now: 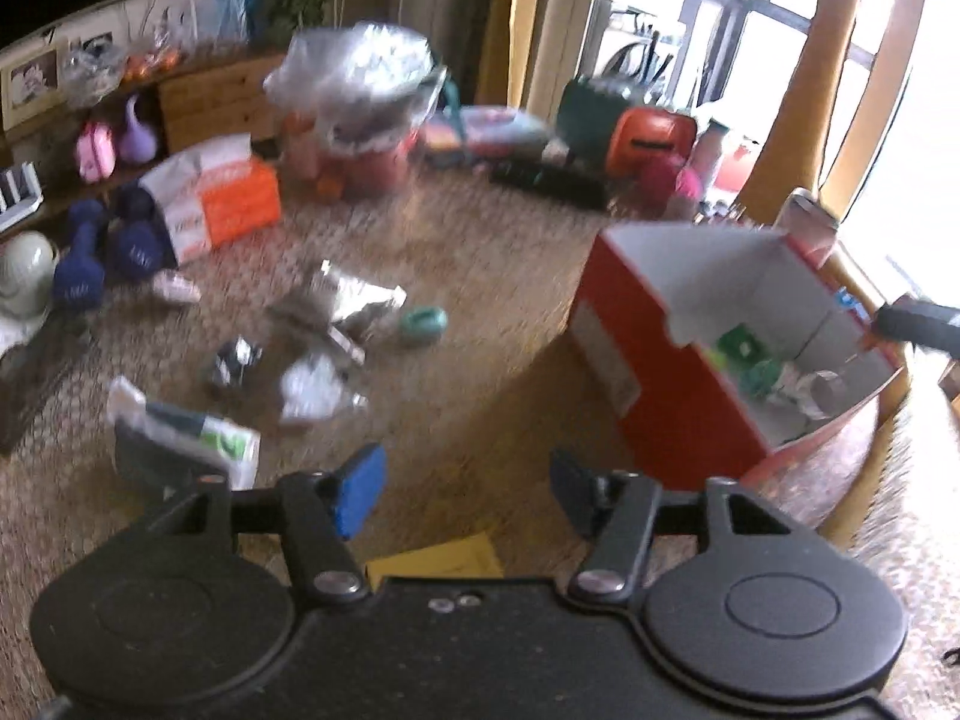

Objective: Organize objects
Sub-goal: 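Carry the yellow box and orange plush toy with both tools over the shoebox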

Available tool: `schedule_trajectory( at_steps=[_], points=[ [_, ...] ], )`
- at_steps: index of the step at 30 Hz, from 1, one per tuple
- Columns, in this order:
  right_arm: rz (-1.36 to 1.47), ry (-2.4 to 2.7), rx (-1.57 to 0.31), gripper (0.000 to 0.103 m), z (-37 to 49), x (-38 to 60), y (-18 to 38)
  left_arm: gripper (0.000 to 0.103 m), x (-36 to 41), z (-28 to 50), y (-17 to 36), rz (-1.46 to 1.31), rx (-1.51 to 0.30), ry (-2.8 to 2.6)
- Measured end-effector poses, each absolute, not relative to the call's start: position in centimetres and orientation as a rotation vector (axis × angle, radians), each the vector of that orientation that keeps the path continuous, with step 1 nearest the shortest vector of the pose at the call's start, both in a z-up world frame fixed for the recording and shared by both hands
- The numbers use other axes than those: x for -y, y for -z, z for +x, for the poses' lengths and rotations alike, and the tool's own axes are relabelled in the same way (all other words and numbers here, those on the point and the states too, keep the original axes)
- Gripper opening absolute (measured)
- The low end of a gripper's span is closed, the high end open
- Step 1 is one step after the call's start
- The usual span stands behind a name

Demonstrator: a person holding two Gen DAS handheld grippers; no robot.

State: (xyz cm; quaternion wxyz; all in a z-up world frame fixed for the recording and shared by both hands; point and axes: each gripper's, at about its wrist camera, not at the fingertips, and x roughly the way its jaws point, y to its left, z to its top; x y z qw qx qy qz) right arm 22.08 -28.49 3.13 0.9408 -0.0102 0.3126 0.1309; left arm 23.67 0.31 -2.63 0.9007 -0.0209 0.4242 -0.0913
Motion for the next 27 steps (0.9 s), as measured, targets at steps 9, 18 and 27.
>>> schedule_trajectory(
  at_steps=[9, 18, 27],
  points=[
    [0.008, -0.245, -0.644, 0.053, 23.1, 30.3, -2.6, 0.098, -0.8, 25.0, 8.1, -0.062, -1.026, 0.092],
    [0.018, -0.231, -0.644, 0.053, 23.4, 31.7, -2.6, 0.100, -0.8, 26.7, 12.2, -0.129, -1.162, 0.025],
    [0.021, -0.211, -0.647, 0.053, 23.6, 33.5, -2.6, 0.075, -0.7, 26.7, 11.7, -0.141, -1.132, 0.005]
  ],
)
